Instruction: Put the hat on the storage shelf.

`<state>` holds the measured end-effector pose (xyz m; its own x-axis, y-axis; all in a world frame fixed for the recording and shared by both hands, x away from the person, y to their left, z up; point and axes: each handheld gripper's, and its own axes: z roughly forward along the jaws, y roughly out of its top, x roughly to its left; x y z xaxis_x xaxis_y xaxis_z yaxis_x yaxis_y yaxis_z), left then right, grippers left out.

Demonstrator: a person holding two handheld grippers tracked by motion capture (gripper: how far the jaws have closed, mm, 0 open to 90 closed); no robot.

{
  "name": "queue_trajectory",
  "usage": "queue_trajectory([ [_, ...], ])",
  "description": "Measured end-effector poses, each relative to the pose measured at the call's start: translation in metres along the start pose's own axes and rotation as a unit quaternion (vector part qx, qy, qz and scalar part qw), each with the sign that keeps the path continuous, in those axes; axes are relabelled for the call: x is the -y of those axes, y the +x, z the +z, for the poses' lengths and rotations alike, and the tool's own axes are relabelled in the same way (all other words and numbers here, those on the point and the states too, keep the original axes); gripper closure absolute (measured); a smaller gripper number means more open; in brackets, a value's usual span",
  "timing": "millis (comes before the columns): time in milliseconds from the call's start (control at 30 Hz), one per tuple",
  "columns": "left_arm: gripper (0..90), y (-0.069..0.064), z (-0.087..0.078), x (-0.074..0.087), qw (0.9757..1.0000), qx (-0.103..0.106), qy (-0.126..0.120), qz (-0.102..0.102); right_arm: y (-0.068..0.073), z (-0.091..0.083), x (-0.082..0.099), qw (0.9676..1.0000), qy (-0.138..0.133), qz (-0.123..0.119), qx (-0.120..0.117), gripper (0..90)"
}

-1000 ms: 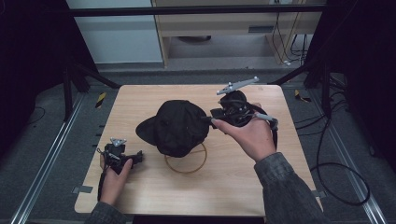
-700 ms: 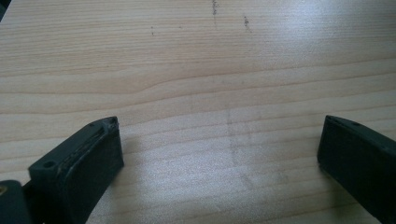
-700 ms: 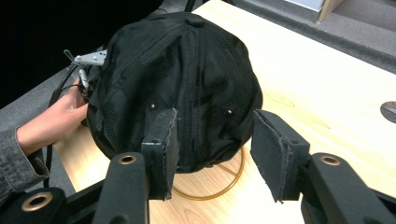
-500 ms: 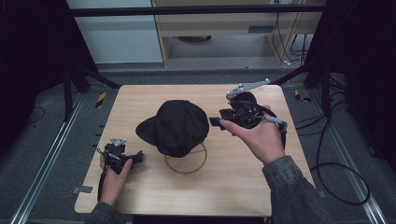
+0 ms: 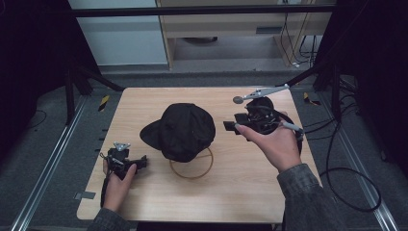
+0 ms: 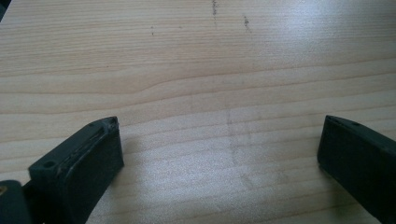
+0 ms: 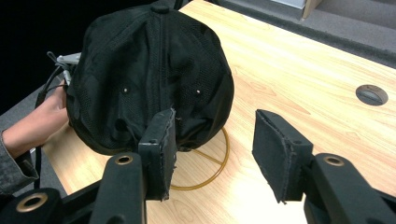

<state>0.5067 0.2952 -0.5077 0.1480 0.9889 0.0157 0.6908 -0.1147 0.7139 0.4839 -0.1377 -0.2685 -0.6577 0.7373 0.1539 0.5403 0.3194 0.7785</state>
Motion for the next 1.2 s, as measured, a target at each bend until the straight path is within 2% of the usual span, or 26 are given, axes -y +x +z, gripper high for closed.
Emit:
queue_trajectory([
  [333,0.0,0.0,0.0,0.0,1.0,0.0,0.0,0.0,-0.007,-0.006,0.008,0.9999,-0.002,0.001,0.012,45.4],
  [600,0.0,0.0,0.0,0.0,1.0,0.0,0.0,0.0,-0.015,-0.01,0.019,0.9997,-0.005,0.013,0.022,39.2],
  [700,0.0,0.0,0.0,0.0,1.0,0.0,0.0,0.0,-0.019,-0.011,0.024,0.9994,-0.007,0.014,0.032,32.1],
  [800,0.0,0.0,0.0,0.0,1.0,0.0,0.001,0.002,-0.022,-0.009,0.031,0.9984,-0.003,0.014,0.054,18.6],
  [867,0.0,0.0,0.0,0.0,1.0,0.0,0.001,0.001,-0.027,-0.002,0.043,0.9972,-0.003,0.009,0.074,13.2],
  [1000,0.0,0.0,0.0,0.0,1.0,0.0,0.001,0.001,-0.036,0.007,0.064,0.9963,-0.007,0.013,0.085,8.8],
  [1133,0.0,0.0,0.0,0.0,1.0,0.0,0.001,0.002,-0.046,0.02,0.092,0.9956,-0.002,0.025,0.09,8.4],
  [1200,0.0,0.0,0.0,0.0,1.0,0.0,0.002,0.002,-0.053,0.029,0.112,0.9948,0.002,0.036,0.096,10.2],
])
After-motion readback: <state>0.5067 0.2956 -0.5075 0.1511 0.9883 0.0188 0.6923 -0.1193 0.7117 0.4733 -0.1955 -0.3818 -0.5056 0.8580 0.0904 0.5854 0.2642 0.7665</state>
